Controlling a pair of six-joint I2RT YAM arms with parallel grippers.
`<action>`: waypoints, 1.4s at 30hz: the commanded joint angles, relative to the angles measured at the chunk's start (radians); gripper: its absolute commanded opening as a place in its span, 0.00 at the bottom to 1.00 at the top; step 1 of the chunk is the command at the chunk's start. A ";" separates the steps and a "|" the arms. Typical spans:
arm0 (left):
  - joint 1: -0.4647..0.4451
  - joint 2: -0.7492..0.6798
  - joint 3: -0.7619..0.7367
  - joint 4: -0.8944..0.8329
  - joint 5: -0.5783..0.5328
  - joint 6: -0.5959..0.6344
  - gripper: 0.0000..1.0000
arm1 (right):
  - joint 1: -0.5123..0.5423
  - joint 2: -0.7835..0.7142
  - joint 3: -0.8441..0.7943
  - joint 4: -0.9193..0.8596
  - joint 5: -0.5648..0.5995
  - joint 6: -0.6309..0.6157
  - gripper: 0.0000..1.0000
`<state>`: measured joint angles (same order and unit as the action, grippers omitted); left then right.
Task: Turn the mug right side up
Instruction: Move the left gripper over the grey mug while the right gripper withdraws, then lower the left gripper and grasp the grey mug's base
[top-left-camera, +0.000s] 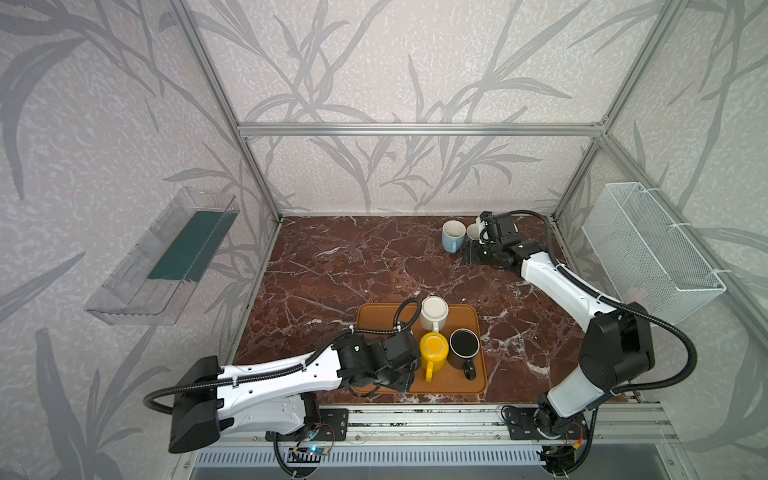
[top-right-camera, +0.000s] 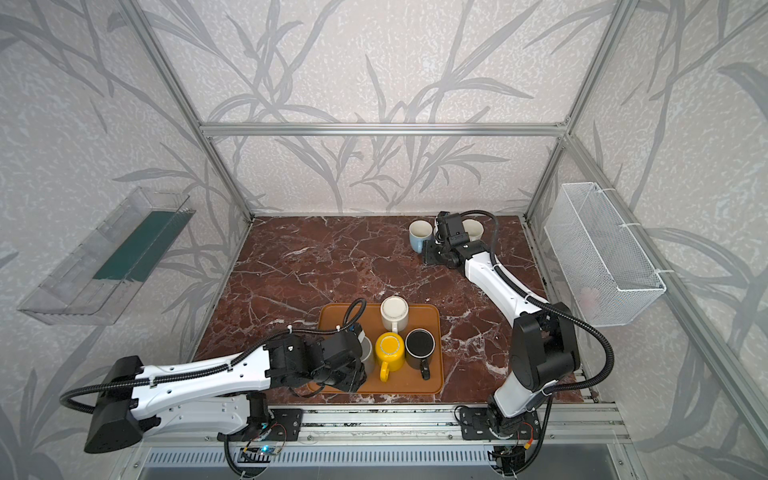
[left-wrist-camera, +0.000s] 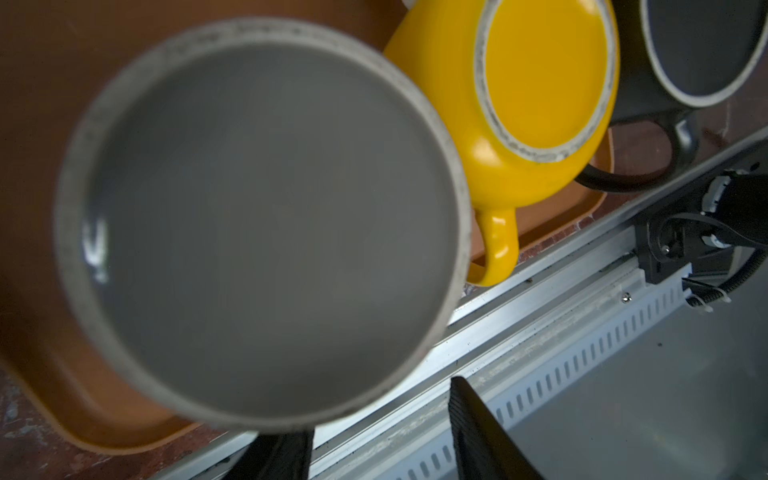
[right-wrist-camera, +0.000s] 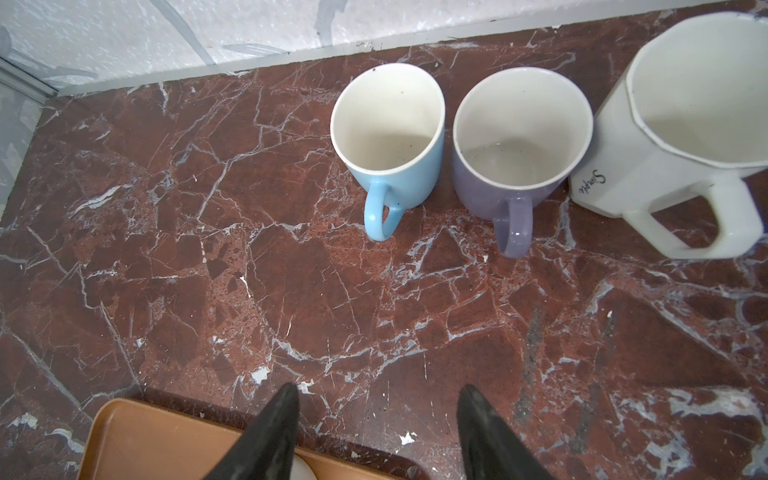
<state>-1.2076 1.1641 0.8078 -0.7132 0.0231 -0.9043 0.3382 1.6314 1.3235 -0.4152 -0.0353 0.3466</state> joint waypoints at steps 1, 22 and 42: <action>-0.018 0.035 0.046 -0.011 -0.135 -0.081 0.52 | -0.008 -0.058 -0.022 0.011 0.003 -0.001 0.62; 0.005 0.119 0.051 -0.014 -0.379 -0.072 0.32 | -0.019 -0.084 -0.047 0.022 0.000 0.001 0.61; 0.283 0.074 -0.015 0.182 -0.198 0.288 0.31 | -0.019 -0.102 -0.053 0.019 -0.012 0.002 0.61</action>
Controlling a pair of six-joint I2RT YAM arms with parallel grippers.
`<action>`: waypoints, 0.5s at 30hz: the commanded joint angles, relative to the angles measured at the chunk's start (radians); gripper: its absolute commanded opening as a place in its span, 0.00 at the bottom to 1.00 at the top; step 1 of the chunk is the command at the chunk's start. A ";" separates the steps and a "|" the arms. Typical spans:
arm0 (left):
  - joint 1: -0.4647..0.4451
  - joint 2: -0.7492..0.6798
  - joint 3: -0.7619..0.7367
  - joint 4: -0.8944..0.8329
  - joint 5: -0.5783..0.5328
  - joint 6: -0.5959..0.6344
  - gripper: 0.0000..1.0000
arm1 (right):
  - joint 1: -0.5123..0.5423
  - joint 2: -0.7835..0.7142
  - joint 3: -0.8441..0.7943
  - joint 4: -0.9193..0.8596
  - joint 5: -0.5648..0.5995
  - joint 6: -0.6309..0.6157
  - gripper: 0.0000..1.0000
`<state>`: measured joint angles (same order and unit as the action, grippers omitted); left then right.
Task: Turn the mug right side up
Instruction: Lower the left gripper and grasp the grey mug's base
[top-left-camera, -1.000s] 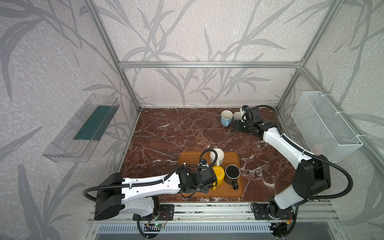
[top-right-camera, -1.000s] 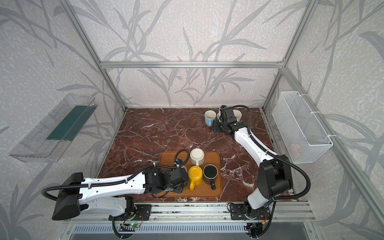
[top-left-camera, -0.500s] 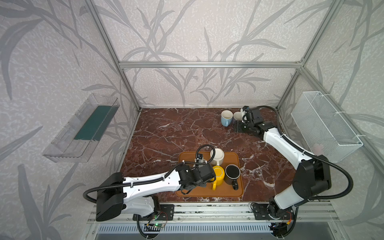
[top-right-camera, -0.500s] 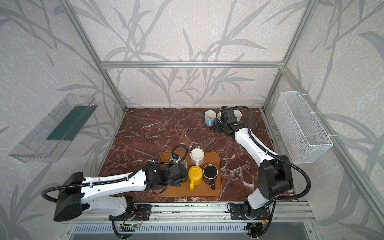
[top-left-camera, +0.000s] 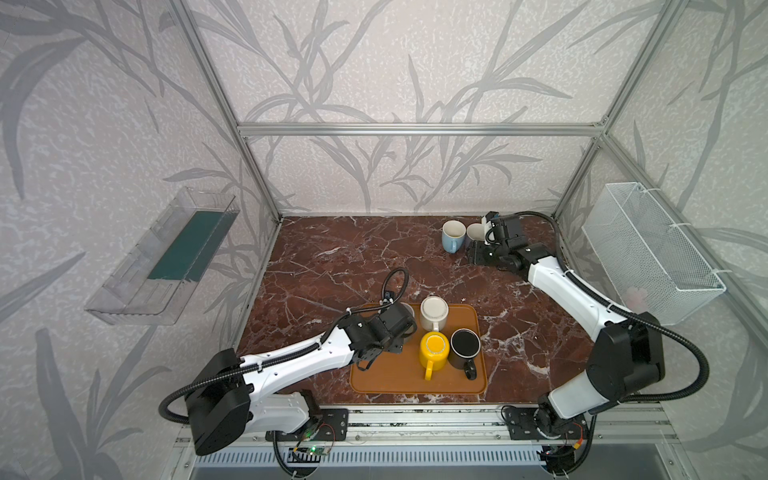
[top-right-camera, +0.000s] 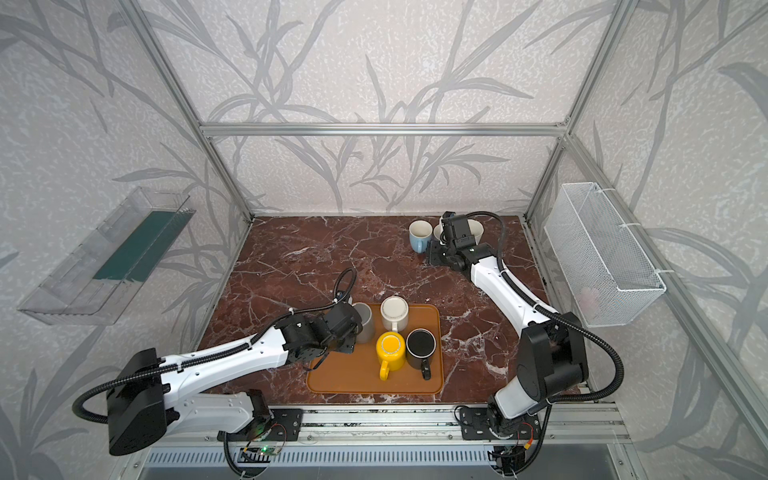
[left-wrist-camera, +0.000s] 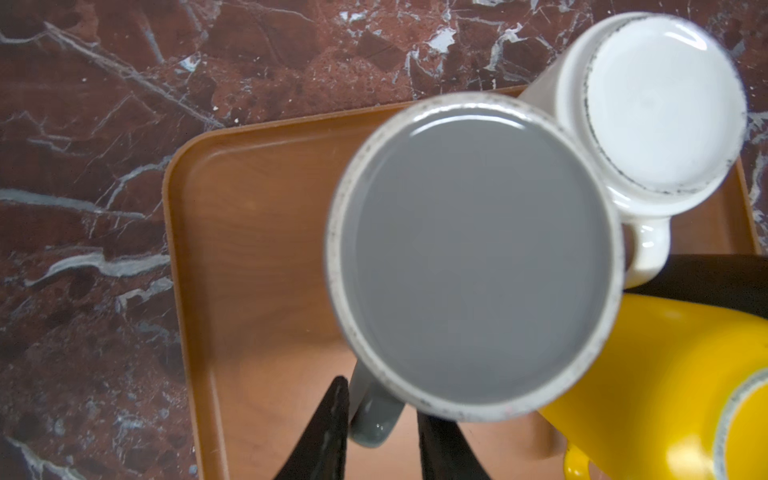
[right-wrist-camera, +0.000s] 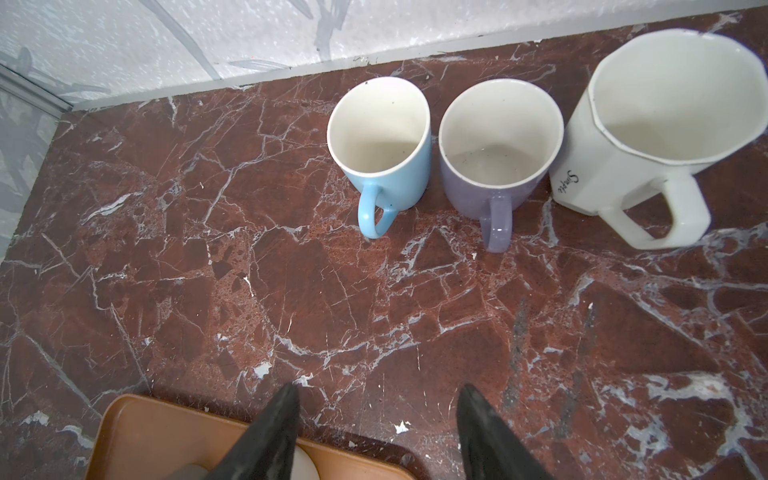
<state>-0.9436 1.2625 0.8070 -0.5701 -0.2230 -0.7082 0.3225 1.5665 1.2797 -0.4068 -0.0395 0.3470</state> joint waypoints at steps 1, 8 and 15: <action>0.029 -0.026 -0.013 0.040 0.064 0.108 0.31 | -0.003 -0.039 -0.011 0.012 -0.007 0.002 0.61; 0.073 -0.004 -0.001 0.050 0.101 0.171 0.30 | -0.003 -0.049 -0.014 0.010 -0.005 0.002 0.61; 0.087 0.021 0.031 0.039 0.101 0.185 0.28 | -0.003 -0.051 -0.012 0.007 0.000 0.000 0.61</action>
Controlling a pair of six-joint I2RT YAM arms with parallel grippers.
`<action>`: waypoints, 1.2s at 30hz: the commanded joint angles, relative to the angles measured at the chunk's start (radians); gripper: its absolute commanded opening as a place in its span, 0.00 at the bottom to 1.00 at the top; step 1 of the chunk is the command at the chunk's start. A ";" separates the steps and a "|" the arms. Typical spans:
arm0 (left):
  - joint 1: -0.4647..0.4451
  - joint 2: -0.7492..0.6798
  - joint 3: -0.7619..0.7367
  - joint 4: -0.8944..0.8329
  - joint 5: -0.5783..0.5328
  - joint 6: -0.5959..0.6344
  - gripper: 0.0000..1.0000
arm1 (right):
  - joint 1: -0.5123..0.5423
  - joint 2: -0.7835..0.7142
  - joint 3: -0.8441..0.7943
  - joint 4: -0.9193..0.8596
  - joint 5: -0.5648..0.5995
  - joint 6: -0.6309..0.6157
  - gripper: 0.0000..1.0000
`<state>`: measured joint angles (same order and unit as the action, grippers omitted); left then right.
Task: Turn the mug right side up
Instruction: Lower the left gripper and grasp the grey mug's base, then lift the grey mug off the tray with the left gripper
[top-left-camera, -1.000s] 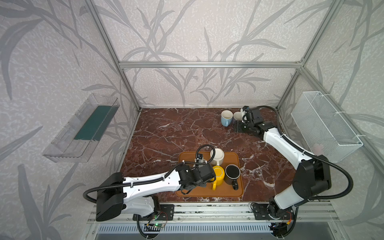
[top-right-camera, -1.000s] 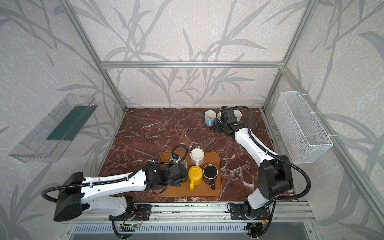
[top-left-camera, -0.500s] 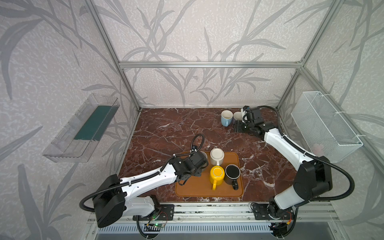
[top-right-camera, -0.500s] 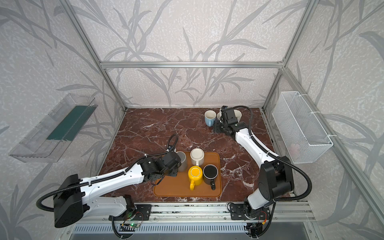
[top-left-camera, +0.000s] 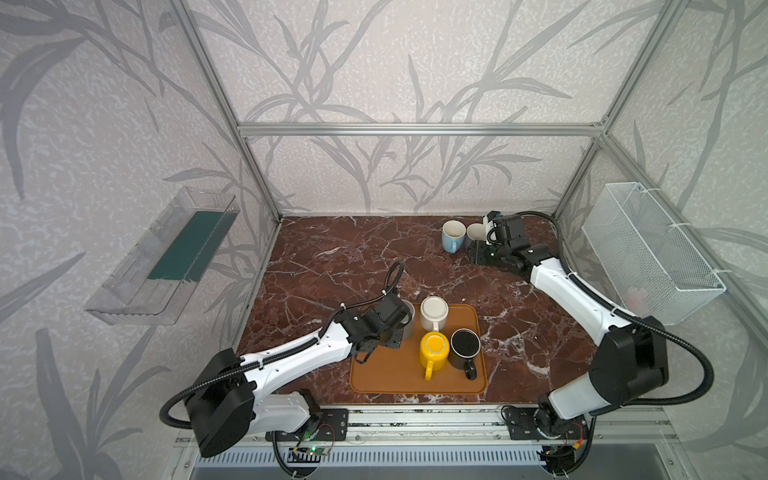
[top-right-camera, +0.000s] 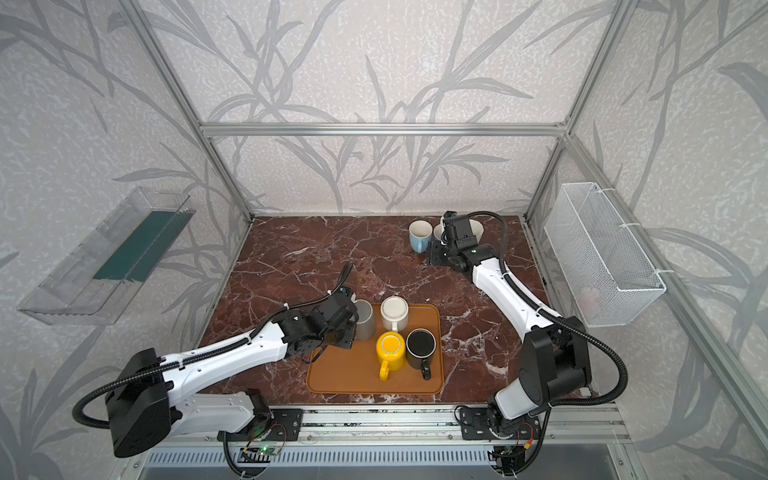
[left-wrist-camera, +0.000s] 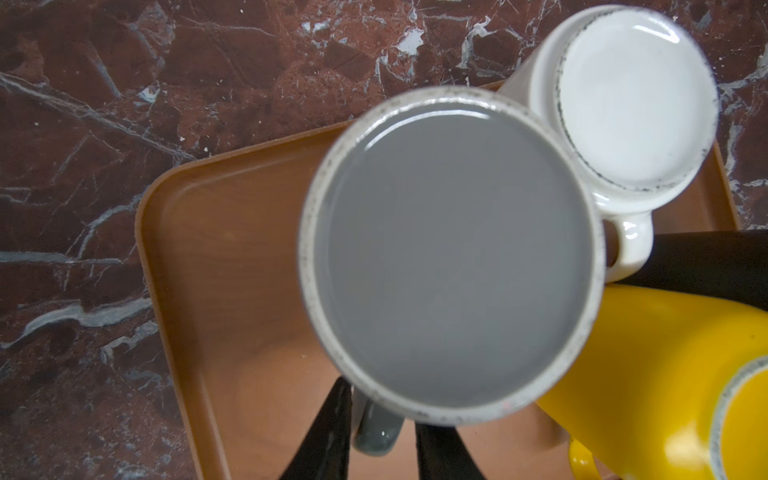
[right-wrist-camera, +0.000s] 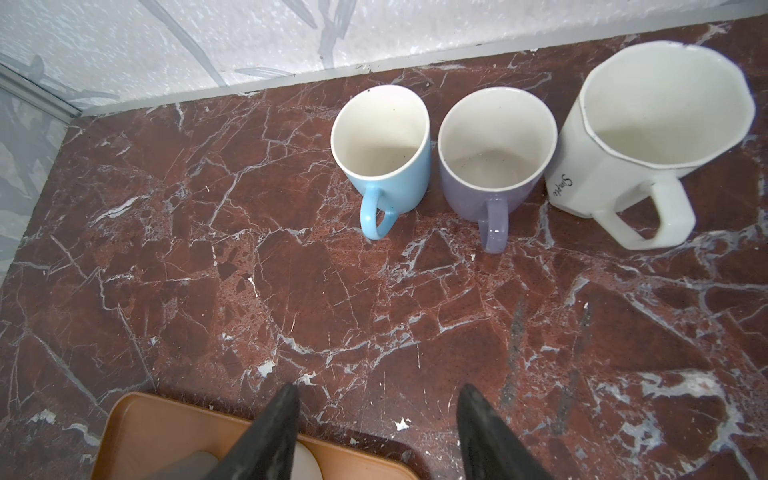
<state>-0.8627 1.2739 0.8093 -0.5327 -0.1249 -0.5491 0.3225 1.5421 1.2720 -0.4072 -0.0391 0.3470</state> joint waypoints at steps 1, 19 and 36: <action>0.006 0.013 0.029 0.005 0.011 0.032 0.28 | -0.003 -0.026 -0.005 0.008 -0.001 0.000 0.61; 0.019 0.058 0.054 -0.005 0.021 0.072 0.26 | -0.003 -0.031 -0.008 0.007 -0.002 -0.002 0.61; 0.031 0.094 0.054 0.015 0.036 0.084 0.22 | -0.003 -0.027 -0.006 0.004 0.002 -0.005 0.61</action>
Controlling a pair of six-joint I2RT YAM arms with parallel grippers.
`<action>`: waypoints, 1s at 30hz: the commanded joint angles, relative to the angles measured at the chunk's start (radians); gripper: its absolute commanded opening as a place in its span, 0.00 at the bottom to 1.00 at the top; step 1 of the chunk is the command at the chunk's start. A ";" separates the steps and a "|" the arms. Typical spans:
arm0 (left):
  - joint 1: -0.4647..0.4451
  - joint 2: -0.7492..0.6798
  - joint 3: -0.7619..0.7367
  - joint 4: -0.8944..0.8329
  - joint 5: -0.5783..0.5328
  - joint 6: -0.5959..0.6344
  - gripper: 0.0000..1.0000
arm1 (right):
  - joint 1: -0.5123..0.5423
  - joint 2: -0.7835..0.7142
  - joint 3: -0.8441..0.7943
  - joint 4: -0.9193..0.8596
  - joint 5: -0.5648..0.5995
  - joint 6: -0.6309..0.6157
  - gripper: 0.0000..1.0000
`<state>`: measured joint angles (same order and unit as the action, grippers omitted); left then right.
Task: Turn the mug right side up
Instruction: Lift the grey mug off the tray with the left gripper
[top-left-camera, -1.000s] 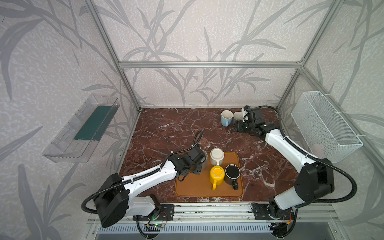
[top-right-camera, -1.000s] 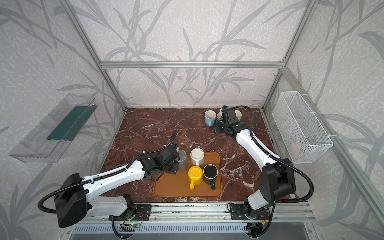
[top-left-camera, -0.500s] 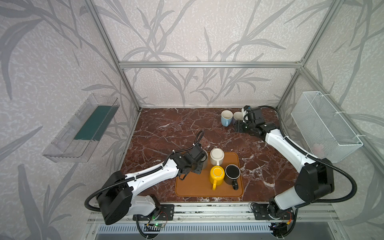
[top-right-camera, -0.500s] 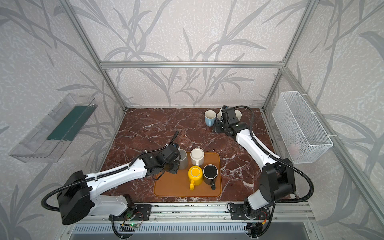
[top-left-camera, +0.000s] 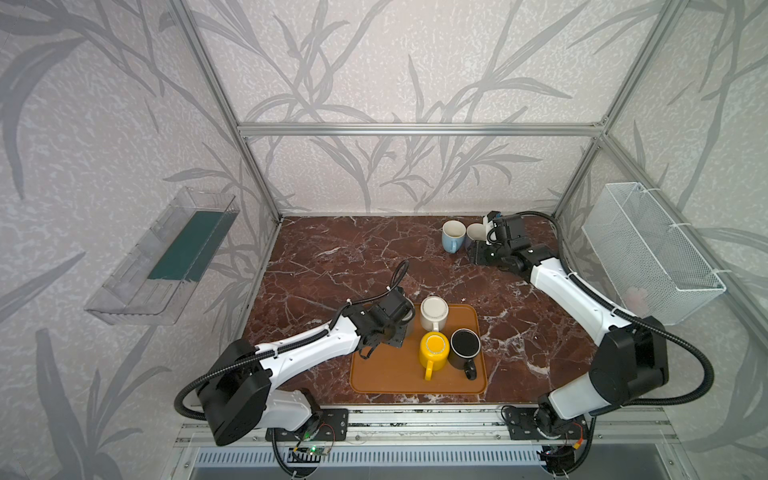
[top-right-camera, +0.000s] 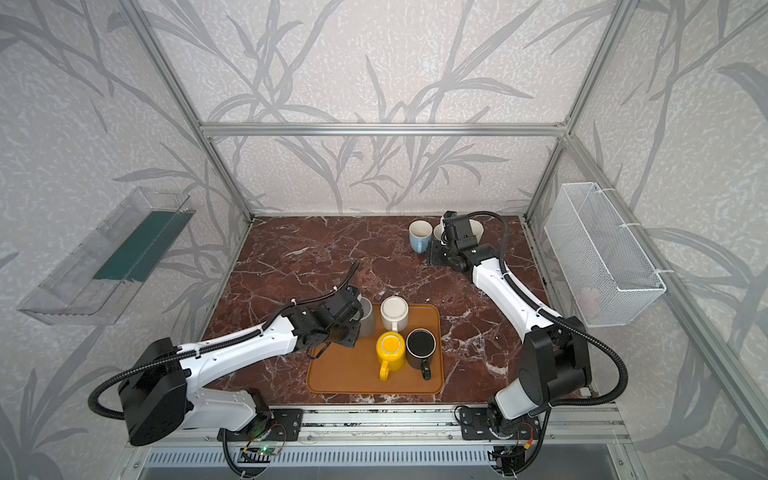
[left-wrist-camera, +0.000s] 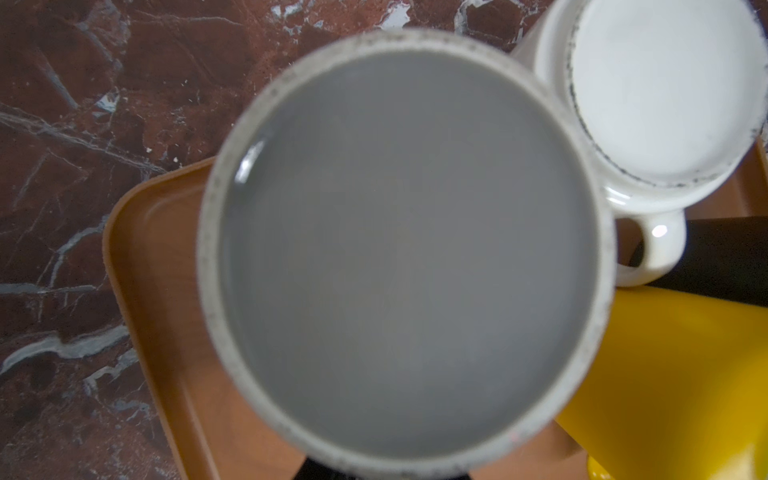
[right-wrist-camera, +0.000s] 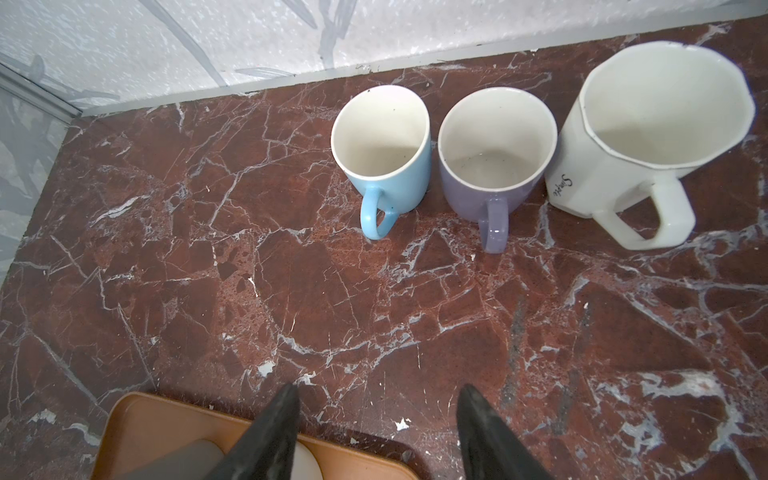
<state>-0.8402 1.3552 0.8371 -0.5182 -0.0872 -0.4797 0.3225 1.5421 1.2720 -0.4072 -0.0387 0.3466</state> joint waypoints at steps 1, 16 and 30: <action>0.010 0.013 0.026 0.001 -0.001 0.017 0.22 | -0.003 -0.025 -0.006 0.003 0.002 -0.004 0.61; 0.027 0.021 0.032 0.010 0.004 0.024 0.07 | -0.003 -0.035 -0.014 0.014 -0.006 -0.006 0.61; 0.085 -0.046 0.023 0.058 0.023 0.052 0.00 | 0.093 -0.046 -0.090 0.166 -0.127 0.031 0.57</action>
<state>-0.7704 1.3598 0.8429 -0.5003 -0.0666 -0.4446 0.3874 1.5154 1.1862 -0.3050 -0.1337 0.3702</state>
